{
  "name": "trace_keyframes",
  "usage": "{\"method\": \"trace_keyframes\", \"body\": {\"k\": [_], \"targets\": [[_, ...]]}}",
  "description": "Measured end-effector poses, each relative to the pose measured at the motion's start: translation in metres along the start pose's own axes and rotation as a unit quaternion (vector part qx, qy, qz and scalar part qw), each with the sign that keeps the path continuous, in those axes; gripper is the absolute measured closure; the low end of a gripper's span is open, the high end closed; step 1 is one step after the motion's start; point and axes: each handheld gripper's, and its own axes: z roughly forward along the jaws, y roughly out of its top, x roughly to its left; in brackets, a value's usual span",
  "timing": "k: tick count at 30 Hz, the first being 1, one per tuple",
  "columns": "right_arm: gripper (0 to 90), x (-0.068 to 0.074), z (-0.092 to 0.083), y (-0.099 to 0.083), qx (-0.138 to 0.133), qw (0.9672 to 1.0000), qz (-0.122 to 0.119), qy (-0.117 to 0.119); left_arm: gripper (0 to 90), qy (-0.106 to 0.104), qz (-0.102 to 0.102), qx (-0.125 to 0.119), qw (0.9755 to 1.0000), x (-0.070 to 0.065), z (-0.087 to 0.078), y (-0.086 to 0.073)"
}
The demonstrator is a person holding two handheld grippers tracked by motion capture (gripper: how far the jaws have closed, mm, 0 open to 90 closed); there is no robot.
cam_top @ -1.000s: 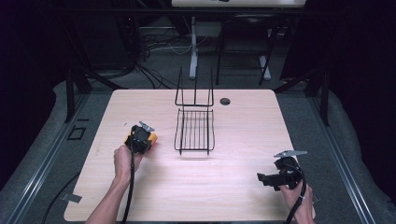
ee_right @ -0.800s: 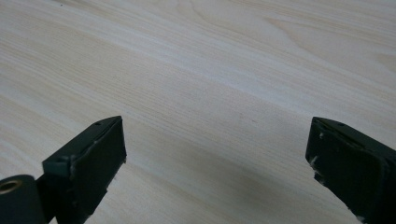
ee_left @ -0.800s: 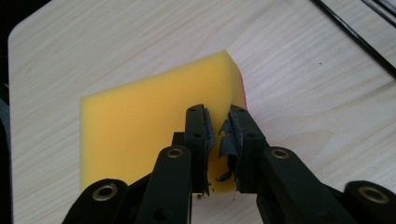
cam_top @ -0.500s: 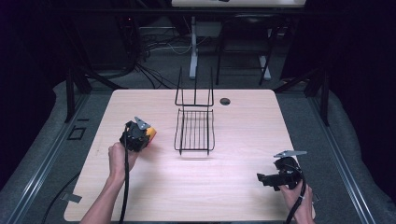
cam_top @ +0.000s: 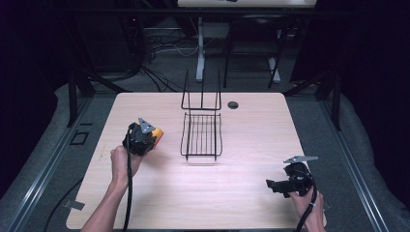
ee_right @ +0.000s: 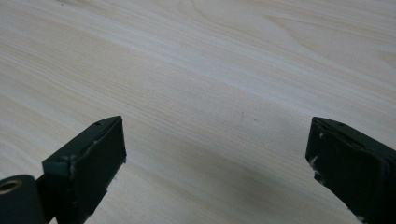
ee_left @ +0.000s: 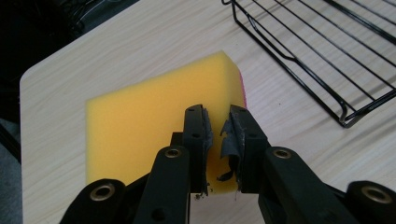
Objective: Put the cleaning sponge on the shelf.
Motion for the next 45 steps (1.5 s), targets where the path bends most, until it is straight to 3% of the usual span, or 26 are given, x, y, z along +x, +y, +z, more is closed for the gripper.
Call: {"method": "trace_keyframes", "body": {"k": [8, 26, 38, 40, 45], "targets": [[4.7, 0.0, 0.0, 0.0, 0.002, 1.0, -0.001, 0.0, 77.5, -0.001, 0.016, -0.019, 0.9997, -0.008, -0.008, 0.01], [4.7, 0.0, 0.001, 0.0, 0.002, 1.0, -0.002, 0.0, 77.0, -0.033, 0.045, -0.048, 0.9973, -0.028, -0.013, 0.026], [4.7, 0.0, 0.0, 0.0, 0.003, 1.0, -0.003, 0.0, 77.0, -0.051, 0.063, -0.058, 0.995, -0.046, -0.008, 0.038], [4.7, -0.001, -0.002, 0.0, 0.012, 0.9998, -0.01, -0.009, 77.0, -0.055, 0.061, -0.061, 0.9948, -0.048, -0.007, 0.039], [4.7, -0.001, 0.0, 0.0, 0.003, 1.0, -0.003, -0.005, 76.9, -0.059, 0.066, -0.064, 0.994, -0.053, -0.006, 0.042]]}}
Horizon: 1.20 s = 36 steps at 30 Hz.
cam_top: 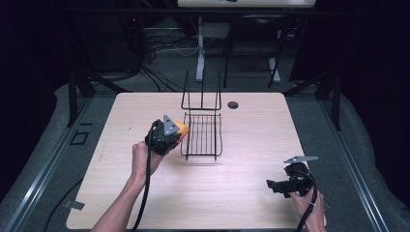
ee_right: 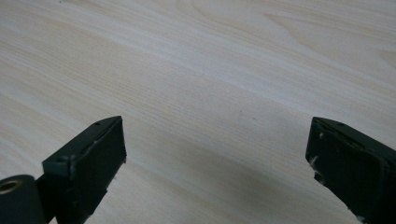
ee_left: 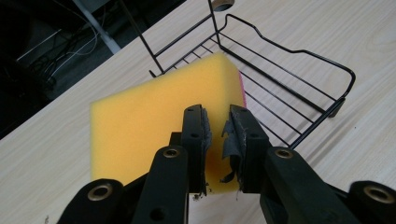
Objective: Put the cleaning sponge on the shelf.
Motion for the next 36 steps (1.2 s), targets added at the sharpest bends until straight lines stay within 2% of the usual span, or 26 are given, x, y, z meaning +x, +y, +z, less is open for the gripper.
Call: {"method": "trace_keyframes", "body": {"k": [2, 4, 6, 8, 10, 13, 14, 36], "targets": [[4.7, -0.001, -0.002, 0.001, 0.009, 0.9999, -0.008, -0.006, 76.9, -0.001, 0.002, -0.001, 1.0, -0.002, 0.001, 0.001], [4.7, 0.0, -0.002, 0.001, 0.009, 0.9999, -0.008, -0.006, 76.9, 0.0, 0.006, 0.0, 1.0, -0.003, 0.001, 0.002], [4.7, 0.001, 0.001, 0.0, -0.003, 1.0, 0.002, 0.003, 76.8, -0.002, 0.009, -0.001, 1.0, -0.004, 0.002, 0.003], [4.7, 0.001, 0.0, 0.0, -0.001, 1.0, 0.0, 0.002, 76.8, -0.003, 0.009, -0.004, 0.9999, -0.005, 0.002, 0.003], [4.7, 0.0, -0.002, 0.001, 0.008, 0.9999, -0.008, -0.006, 76.8, -0.008, 0.015, -0.011, 0.9998, -0.007, 0.002, 0.004], [4.7, 0.0, -0.002, 0.001, 0.008, 0.9999, -0.008, -0.006, 76.8, -0.012, 0.023, -0.013, 0.9996, -0.01, 0.002, 0.006], [4.7, 0.0, 0.0, 0.0, -0.003, 1.0, -0.002, 0.002, 76.8, -0.012, 0.024, -0.014, 0.9995, -0.011, 0.003, 0.007], [4.7, 0.001, 0.0, 0.0, -0.002, 1.0, -0.001, 0.001, 76.4, -0.033, 0.042, -0.015, 0.9985, -0.033, 0.02, 0.015]]}}
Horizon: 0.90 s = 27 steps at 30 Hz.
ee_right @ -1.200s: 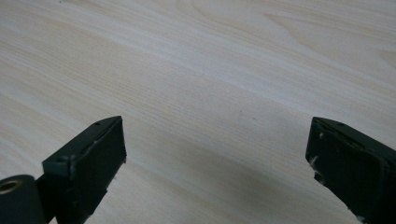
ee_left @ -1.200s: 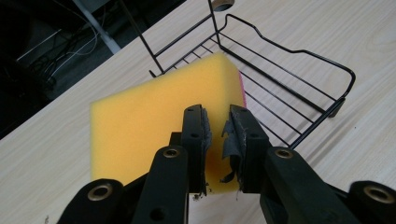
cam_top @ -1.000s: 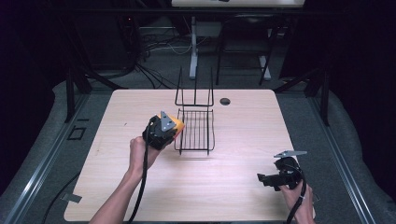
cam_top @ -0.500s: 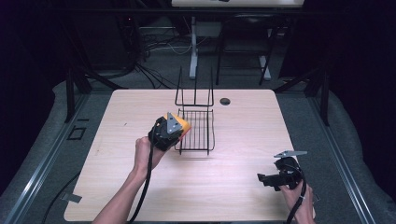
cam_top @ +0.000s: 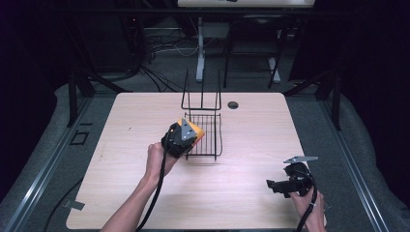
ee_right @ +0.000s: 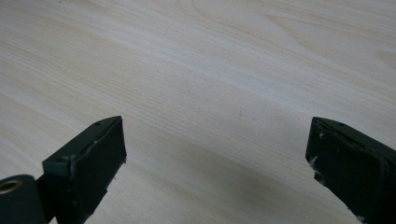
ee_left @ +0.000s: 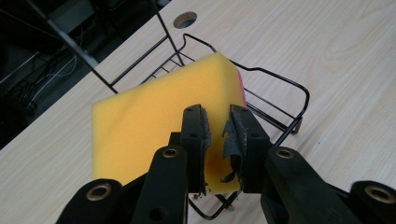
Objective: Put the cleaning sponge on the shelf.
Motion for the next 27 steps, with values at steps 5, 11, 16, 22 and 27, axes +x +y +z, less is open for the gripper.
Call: {"method": "trace_keyframes", "body": {"k": [5, 11, 16, 22, 27], "targets": [[4.7, 0.0, 0.0, 0.0, -0.002, 1.0, -0.002, -0.001, 76.3, -0.011, 0.004, 0.006, 0.9999, -0.006, 0.011, 0.002], [4.7, 0.0, 0.0, 0.0, 0.004, 1.0, -0.003, -0.002, 76.3, -0.018, 0.008, 0.01, 0.9998, -0.011, 0.022, 0.002], [4.7, 0.0, 0.0, 0.0, 0.005, 1.0, -0.003, -0.002, 76.3, -0.022, 0.01, 0.013, 0.9996, -0.013, 0.028, 0.002], [4.7, 0.0, 0.0, 0.0, 0.002, 1.0, -0.002, -0.001, 76.2, -0.02, 0.018, 0.019, 0.9995, -0.018, 0.036, 0.002], [4.7, 0.0, 0.0, 0.0, 0.002, 1.0, -0.001, 0.001, 76.3, -0.024, 0.022, 0.026, 0.9992, -0.02, 0.044, 0.003]]}}
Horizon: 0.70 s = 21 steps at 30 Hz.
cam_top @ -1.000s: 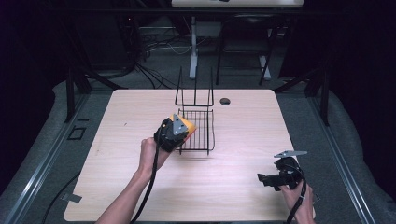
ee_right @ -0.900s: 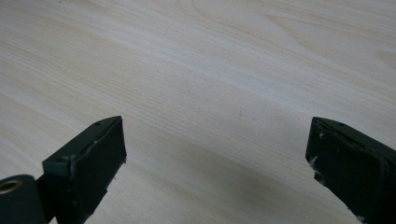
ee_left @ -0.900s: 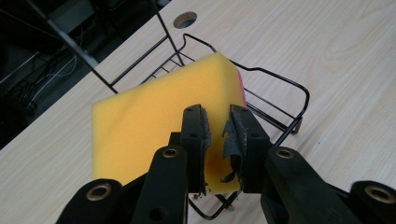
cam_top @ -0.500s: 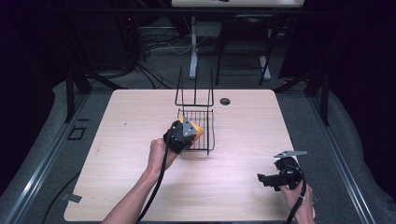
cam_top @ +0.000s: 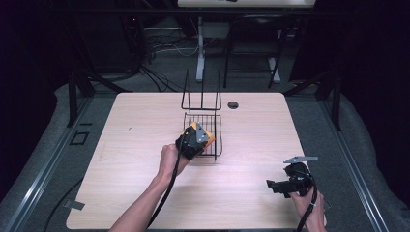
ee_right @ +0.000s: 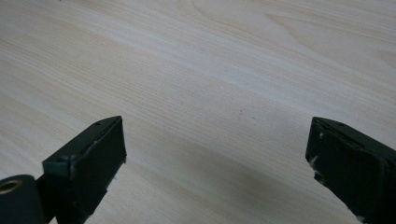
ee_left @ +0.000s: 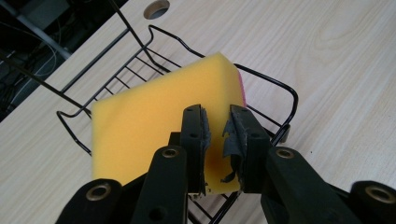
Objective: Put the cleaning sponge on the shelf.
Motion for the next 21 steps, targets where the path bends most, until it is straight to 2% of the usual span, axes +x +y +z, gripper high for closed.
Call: {"method": "trace_keyframes", "body": {"k": [12, 21], "targets": [[4.7, 0.0, 0.0, 0.0, 0.0, 1.0, -0.001, -0.001, 76.1, -0.002, 0.009, 0.017, 0.9998, -0.002, 0.016, 0.0], [4.7, 0.0, -0.001, 0.0, 0.007, 0.9999, -0.006, -0.007, 75.4, -0.006, 0.008, 0.026, 0.9996, -0.005, 0.026, 0.001]]}}
